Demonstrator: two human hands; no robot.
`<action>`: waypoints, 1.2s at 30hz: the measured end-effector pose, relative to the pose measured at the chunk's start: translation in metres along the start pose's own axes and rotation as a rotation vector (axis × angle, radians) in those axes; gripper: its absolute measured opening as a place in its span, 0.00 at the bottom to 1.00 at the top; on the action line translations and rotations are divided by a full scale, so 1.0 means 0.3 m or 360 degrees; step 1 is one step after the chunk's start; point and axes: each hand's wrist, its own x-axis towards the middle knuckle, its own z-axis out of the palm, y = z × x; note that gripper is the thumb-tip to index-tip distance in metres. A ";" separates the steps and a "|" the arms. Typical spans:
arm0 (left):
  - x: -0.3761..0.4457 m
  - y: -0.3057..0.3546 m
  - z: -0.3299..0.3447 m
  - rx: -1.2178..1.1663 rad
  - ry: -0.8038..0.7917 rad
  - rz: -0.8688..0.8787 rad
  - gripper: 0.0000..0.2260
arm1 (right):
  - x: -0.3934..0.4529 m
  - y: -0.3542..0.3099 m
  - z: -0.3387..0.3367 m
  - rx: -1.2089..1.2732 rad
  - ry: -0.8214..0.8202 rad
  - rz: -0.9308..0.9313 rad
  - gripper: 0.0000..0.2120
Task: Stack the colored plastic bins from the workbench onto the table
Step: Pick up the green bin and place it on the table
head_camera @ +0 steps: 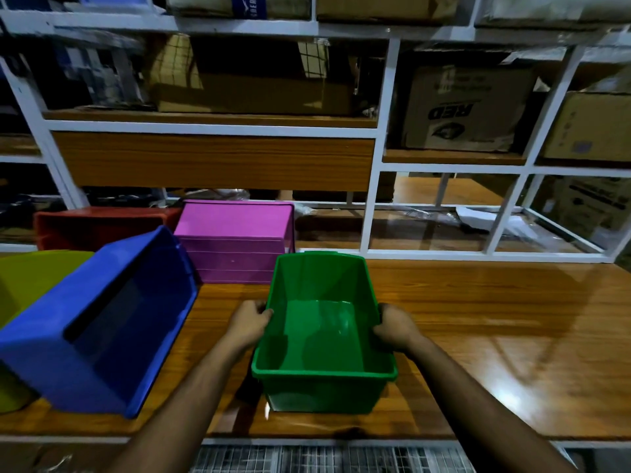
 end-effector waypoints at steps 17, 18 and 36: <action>-0.064 0.224 0.132 0.1253 -0.0007 0.1028 0.27 | 0.000 -0.006 -0.100 -0.0407 -0.0063 -0.0301 0.16; -0.064 0.230 0.147 0.1296 -0.0016 0.1048 0.27 | -0.002 -0.009 -0.097 -0.0421 -0.0079 -0.0329 0.17; -0.012 0.188 0.132 0.1417 0.0087 0.0804 0.11 | -0.017 -0.024 -0.074 -0.0827 0.0446 -0.0729 0.24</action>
